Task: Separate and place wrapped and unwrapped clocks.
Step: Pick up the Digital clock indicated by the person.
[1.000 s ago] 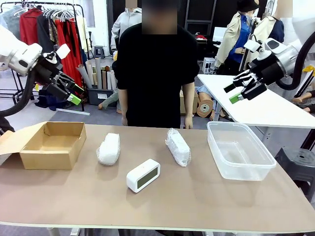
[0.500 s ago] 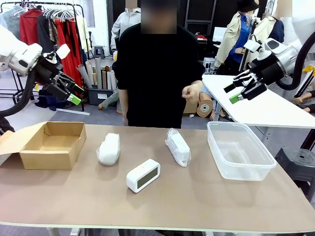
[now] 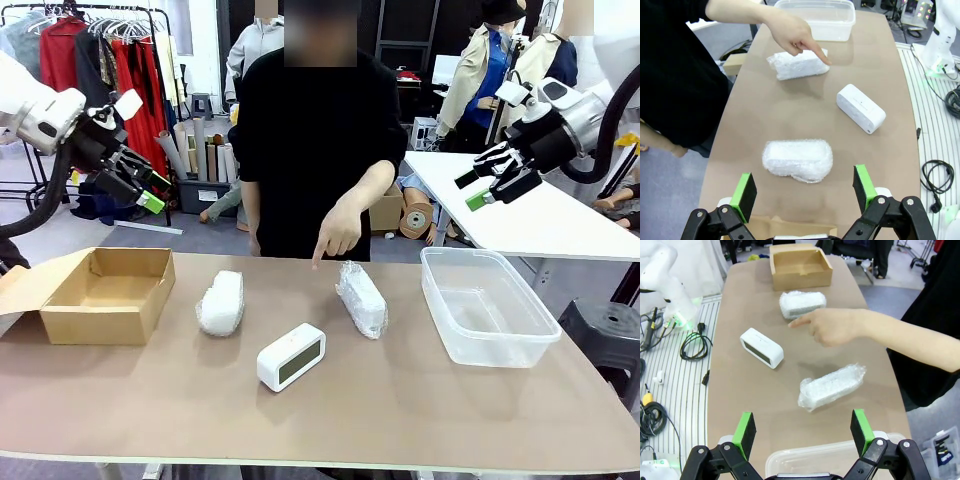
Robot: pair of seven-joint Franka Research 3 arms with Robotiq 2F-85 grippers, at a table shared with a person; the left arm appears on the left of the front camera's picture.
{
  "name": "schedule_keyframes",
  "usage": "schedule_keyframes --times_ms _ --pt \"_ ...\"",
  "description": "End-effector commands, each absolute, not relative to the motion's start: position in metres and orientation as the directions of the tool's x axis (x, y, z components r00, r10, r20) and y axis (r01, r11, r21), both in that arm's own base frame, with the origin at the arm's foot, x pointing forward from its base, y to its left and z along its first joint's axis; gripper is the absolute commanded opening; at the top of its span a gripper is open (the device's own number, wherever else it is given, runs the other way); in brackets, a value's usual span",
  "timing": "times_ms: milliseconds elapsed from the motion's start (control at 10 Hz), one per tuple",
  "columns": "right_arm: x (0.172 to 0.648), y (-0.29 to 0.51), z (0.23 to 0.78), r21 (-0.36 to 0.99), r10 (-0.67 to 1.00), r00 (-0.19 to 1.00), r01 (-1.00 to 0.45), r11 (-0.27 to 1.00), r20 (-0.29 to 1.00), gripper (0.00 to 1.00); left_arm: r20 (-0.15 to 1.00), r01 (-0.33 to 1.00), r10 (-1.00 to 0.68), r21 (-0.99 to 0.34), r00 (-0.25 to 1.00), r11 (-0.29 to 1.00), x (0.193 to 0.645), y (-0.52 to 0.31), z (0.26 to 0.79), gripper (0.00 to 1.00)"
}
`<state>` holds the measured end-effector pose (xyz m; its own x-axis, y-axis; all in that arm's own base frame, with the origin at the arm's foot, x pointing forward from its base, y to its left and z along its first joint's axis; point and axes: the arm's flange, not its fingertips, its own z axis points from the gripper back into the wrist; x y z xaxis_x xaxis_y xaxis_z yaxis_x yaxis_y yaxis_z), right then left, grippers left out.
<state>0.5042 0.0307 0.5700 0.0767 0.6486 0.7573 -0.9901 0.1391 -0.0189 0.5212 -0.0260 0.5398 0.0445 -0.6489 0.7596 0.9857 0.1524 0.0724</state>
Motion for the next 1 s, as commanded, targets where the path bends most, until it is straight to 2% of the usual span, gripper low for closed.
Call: schedule_keyframes --times_ms 0,900 --pt "0.5044 0.0308 0.5711 -0.024 0.649 0.074 -0.990 0.141 0.757 1.00 0.762 0.985 -0.645 0.069 0.051 0.160 0.5213 -0.0254 0.5410 1.00" --pt "0.5044 0.0308 0.5711 -0.024 0.649 0.074 -0.990 0.141 0.757 1.00 0.762 0.985 -0.645 0.069 0.051 0.160 0.5213 -0.0254 0.5410 1.00"
